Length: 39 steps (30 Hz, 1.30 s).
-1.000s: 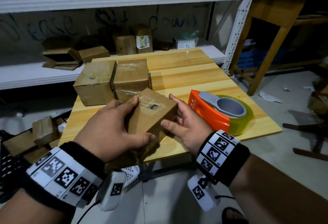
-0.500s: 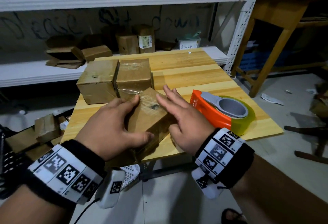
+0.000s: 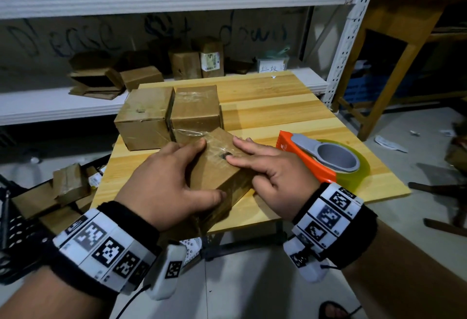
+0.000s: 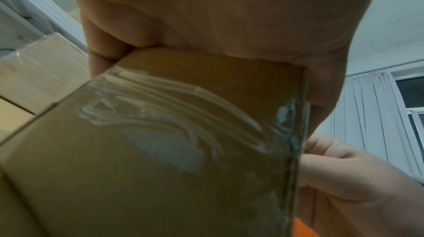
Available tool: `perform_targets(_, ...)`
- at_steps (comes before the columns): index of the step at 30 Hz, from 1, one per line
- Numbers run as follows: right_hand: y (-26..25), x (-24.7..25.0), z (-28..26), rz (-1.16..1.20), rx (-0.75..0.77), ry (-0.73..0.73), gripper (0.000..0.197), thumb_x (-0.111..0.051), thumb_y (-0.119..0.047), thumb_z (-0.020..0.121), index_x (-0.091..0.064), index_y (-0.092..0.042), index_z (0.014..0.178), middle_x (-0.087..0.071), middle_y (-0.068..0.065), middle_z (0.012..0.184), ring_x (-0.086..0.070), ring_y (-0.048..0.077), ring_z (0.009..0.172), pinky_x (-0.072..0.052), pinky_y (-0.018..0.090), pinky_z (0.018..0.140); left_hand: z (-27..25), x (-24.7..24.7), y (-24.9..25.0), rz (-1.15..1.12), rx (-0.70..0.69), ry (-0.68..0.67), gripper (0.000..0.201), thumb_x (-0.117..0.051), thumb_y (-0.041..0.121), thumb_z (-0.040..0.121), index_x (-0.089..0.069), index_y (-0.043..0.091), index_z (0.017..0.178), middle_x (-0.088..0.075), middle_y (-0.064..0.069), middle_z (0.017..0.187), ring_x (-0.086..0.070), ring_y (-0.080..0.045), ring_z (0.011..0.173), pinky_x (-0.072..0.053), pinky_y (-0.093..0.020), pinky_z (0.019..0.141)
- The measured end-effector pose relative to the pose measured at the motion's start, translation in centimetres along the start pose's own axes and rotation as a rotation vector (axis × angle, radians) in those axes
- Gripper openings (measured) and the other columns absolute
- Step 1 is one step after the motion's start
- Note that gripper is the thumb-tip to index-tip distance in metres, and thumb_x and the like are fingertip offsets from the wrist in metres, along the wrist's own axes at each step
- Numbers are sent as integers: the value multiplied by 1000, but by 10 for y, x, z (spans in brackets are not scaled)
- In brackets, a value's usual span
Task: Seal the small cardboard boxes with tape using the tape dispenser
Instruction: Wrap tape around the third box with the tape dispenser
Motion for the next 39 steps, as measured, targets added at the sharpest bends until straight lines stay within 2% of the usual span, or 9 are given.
perform_targets(5, -1, 0, -4, 50, 9, 65, 54, -55, -8, 87, -71, -28, 134, -52, -7, 157, -44, 7, 148, -41, 39, 121, 1, 1, -2, -17, 0, -23, 125, -53, 92, 46, -32, 45, 160, -47, 8, 137, -51, -17, 125, -47, -36, 104)
perform_targets(9, 0, -1, -4, 22, -38, 75, 55, -60, -11, 94, -58, -21, 148, -43, -15, 162, -39, -6, 146, -44, 31, 117, 2, 3, -3, -24, 8, -61, 118, -53, 91, 46, -30, 56, 156, -43, 11, 133, -49, -15, 122, -48, -36, 103)
perform_targets(12, 1, 0, -3, -10, -70, 49, 60, -63, -18, 98, -47, -22, 156, -33, -19, 166, -30, -9, 148, -40, 30, 120, 2, 3, -3, -20, 7, -76, 111, -53, 90, 47, -29, 65, 152, -41, 12, 129, -49, -15, 120, -48, -37, 103)
perform_targets(20, 1, 0, -5, -46, -64, 4, 66, -66, -28, 100, -40, -23, 160, -25, -19, 169, -23, -7, 152, -31, 30, 126, 2, 6, -1, 22, -9, -142, 100, -48, 90, 50, -19, 78, 144, -37, 10, 131, -46, -16, 121, -47, -37, 102)
perform_targets(23, 7, -2, -5, 65, -158, 19, 72, -71, -29, 97, -37, -28, 160, -32, -14, 167, -31, 1, 152, -39, 37, 122, 1, 5, -1, -3, -28, -95, 99, -52, 89, 52, -25, 74, 146, -40, 11, 131, -48, -16, 121, -49, -39, 101)
perform_targets(27, 10, -5, -4, 382, -375, 88, 83, -79, -22, 90, -34, -32, 160, -47, -6, 160, -50, 12, 143, -55, 46, 107, -1, -2, -4, -61, -35, -2, 98, -57, 90, 53, -35, 65, 146, -46, 11, 126, -51, -17, 119, -52, -42, 99)
perform_targets(31, 12, 4, -2, 292, -417, 180, 70, -75, -28, 95, -41, -32, 156, -61, -11, 141, -66, 7, 120, -59, 38, 100, -5, -7, -5, -68, -8, 66, 110, -44, 106, 49, -38, 57, 148, -47, 8, 131, -52, -17, 119, -54, -42, 97)
perform_targets(35, 15, 8, -1, 230, -456, 270, 57, -72, -35, 96, -51, -27, 149, -69, -12, 109, -67, 2, 89, -61, 36, 92, -9, -9, -5, -151, 15, 159, 111, -43, 107, 52, -49, 45, 143, -51, 11, 134, -53, -13, 120, -52, -34, 93)
perform_targets(39, 20, 11, 3, 244, -453, 298, 47, -72, -35, 96, -60, -23, 140, -69, -11, 96, -66, 1, 80, -61, 36, 89, -10, -5, -1, -165, 20, 108, 124, -46, 110, 46, -49, 41, 149, -43, 10, 145, -46, -12, 132, -49, -39, 108)
Point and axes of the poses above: each hand's wrist, its own z-axis towards the middle knuckle, its own x-axis out of the back of the hand, y = z × x, the point moved 1 cm from there along z, towards the middle knuckle
